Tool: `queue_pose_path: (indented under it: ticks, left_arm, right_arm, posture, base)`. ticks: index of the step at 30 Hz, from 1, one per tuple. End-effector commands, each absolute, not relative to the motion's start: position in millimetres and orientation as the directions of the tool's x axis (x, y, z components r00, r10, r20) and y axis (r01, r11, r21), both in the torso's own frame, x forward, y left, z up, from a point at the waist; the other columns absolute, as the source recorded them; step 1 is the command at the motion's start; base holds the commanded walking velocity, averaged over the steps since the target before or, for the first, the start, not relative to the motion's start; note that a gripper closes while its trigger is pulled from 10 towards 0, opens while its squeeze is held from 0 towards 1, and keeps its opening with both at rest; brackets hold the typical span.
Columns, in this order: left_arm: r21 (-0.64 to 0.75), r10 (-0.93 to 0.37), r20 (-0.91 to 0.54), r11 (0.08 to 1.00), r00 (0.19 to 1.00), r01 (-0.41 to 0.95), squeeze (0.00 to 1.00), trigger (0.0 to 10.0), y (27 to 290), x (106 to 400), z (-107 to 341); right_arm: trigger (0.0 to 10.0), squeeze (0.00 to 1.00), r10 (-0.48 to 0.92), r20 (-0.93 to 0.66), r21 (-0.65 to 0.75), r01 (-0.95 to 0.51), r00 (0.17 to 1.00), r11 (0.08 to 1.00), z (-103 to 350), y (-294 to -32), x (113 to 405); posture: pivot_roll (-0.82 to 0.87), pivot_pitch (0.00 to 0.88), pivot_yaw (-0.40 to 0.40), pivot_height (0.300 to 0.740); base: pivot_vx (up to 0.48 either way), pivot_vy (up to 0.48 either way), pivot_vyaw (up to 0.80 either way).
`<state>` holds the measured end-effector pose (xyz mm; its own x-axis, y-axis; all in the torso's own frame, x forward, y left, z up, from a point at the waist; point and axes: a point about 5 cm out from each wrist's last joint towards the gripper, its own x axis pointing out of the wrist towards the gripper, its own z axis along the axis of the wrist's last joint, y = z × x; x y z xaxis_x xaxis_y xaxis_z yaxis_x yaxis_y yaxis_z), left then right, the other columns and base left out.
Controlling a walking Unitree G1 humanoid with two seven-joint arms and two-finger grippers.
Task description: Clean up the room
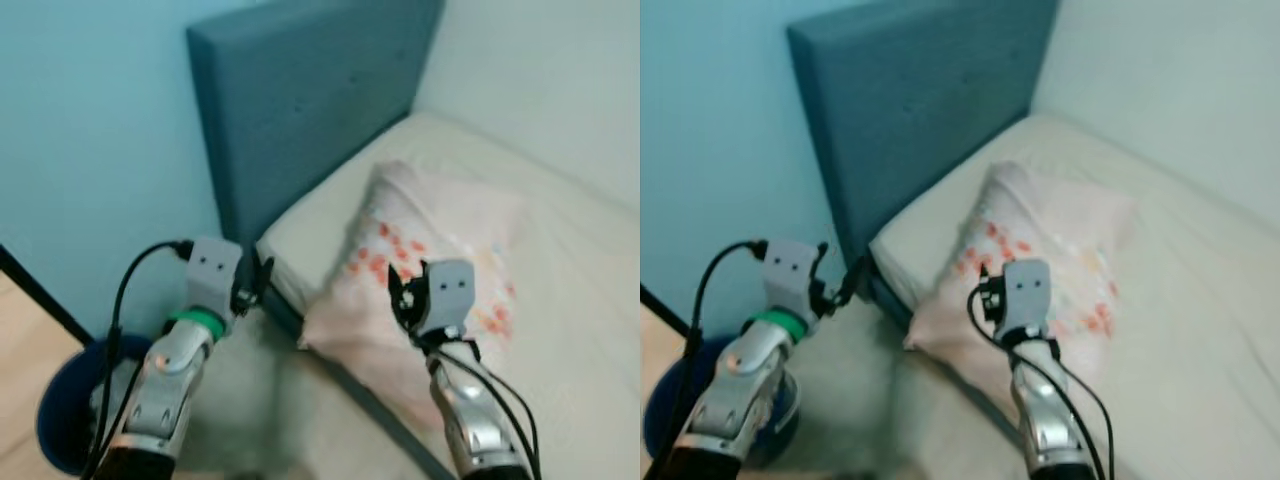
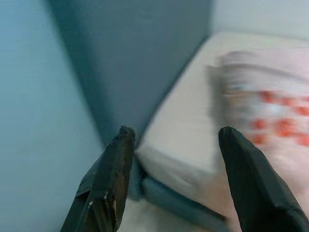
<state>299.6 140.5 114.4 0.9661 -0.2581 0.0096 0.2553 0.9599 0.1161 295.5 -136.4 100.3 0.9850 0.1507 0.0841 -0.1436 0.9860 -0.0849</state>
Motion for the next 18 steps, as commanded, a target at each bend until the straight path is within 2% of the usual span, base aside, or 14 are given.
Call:
queue_pose_path:
  ticks: [1,10,14,18]
  left_arm:
    - [0.123,-0.270,-0.002,0.955,0.963,0.268,0.00,10.0,136.9,298.5,111.1]
    - [0.122,-0.272,-0.001,0.955,0.962,0.270,0.00,10.0,136.3,298.6,110.8]
    - [0.113,-0.286,-0.010,0.952,0.958,0.285,0.00,10.0,135.1,298.4,109.3]
    - [0.086,-0.342,-0.045,0.935,0.939,0.345,0.00,10.0,130.8,296.0,105.0]
  right_arm:
    - [10.0,0.00,0.141,0.066,-0.092,-0.135,0.988,0.987,95.4,-141.2,293.0]
    - [10.0,0.00,0.139,0.064,-0.089,-0.133,0.988,0.987,95.4,-141.7,293.1]
    - [10.0,0.00,0.132,0.053,-0.074,-0.128,0.990,0.989,94.1,-142.7,293.6]
    - [10.0,0.00,0.124,0.050,-0.067,-0.120,0.991,0.990,94.3,-144.9,294.8]
  posture:
    - [0.02,0.054,0.043,0.740]
    - [0.02,0.055,0.041,0.740]
    - [0.01,0.053,0.040,0.740]
    - [0.01,0.050,0.040,0.740]
  base:
    - [0.480,0.000,0.00]
    - [0.463,0.000,0.00]
    - [0.378,0.000,-0.55]
    - [0.000,0.000,-0.80]
